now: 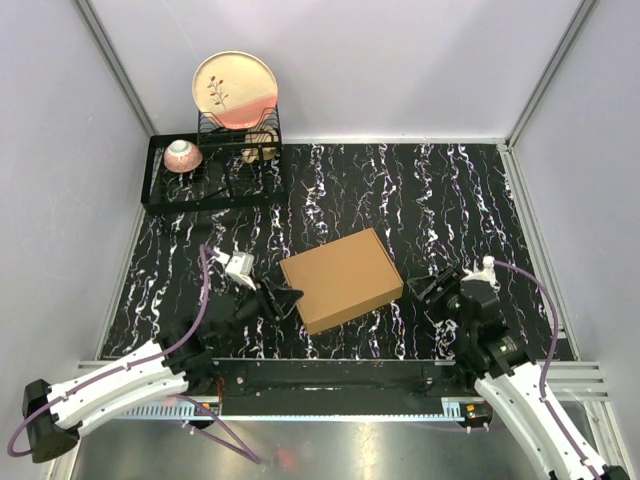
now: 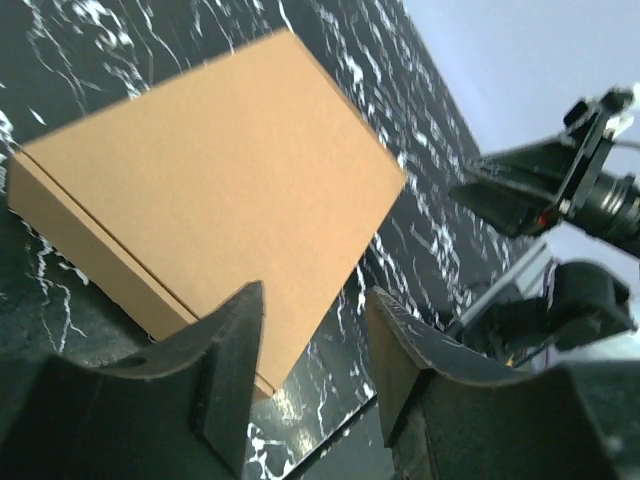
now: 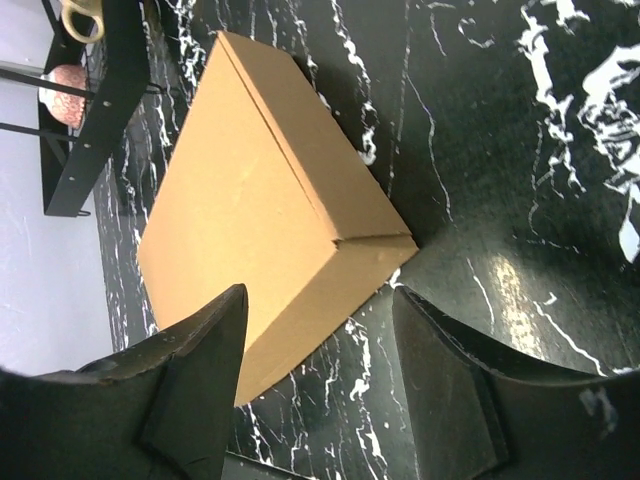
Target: Fold the paper box
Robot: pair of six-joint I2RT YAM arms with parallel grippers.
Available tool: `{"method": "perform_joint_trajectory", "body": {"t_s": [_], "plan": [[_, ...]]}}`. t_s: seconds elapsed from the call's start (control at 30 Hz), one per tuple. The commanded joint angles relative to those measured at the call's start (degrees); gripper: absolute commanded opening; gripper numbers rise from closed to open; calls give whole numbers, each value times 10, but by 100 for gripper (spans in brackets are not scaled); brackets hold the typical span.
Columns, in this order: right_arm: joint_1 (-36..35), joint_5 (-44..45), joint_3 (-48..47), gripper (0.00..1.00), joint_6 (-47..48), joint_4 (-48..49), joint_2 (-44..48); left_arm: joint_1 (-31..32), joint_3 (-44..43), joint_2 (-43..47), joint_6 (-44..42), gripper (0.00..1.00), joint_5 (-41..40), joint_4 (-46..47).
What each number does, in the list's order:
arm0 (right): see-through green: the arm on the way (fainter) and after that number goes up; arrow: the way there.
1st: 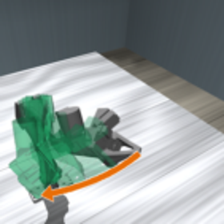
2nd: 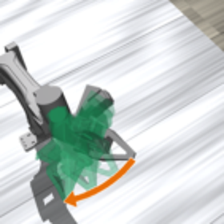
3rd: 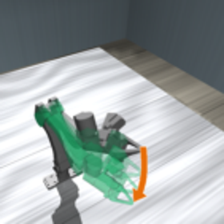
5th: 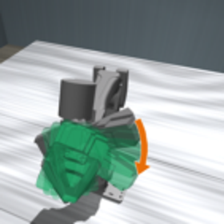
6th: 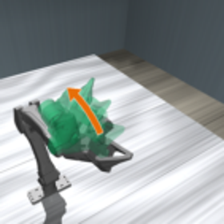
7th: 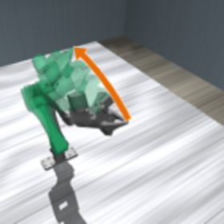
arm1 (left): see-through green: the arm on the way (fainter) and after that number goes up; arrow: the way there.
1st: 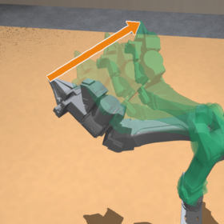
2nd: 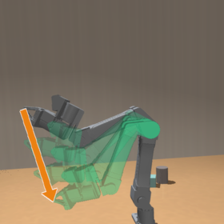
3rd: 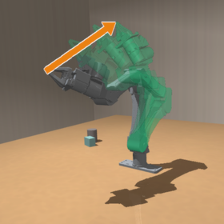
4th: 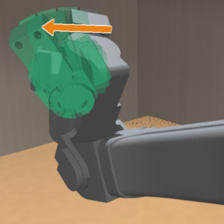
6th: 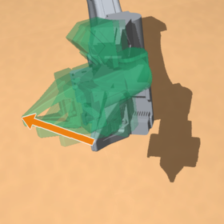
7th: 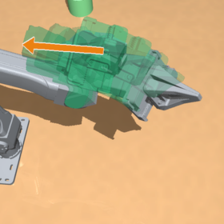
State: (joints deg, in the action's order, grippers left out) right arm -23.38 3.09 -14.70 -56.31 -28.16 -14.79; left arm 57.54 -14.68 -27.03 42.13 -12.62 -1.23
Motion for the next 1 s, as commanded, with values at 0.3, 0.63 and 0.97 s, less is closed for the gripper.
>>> {"method": "perform_joint_trajectory", "body": {"t_s": [0.3,0.63,0.97], "plan": [[-3,11,-100,76,139,311,-355,2,36,9,270,74,-226,-70],[-3,-3,-144,76,173,384,-550,2,0,-252,220,73,-155,80],[-3,-19,-107,72,158,407,-576,-81,-81,-433,136,60,-35,193]]}}
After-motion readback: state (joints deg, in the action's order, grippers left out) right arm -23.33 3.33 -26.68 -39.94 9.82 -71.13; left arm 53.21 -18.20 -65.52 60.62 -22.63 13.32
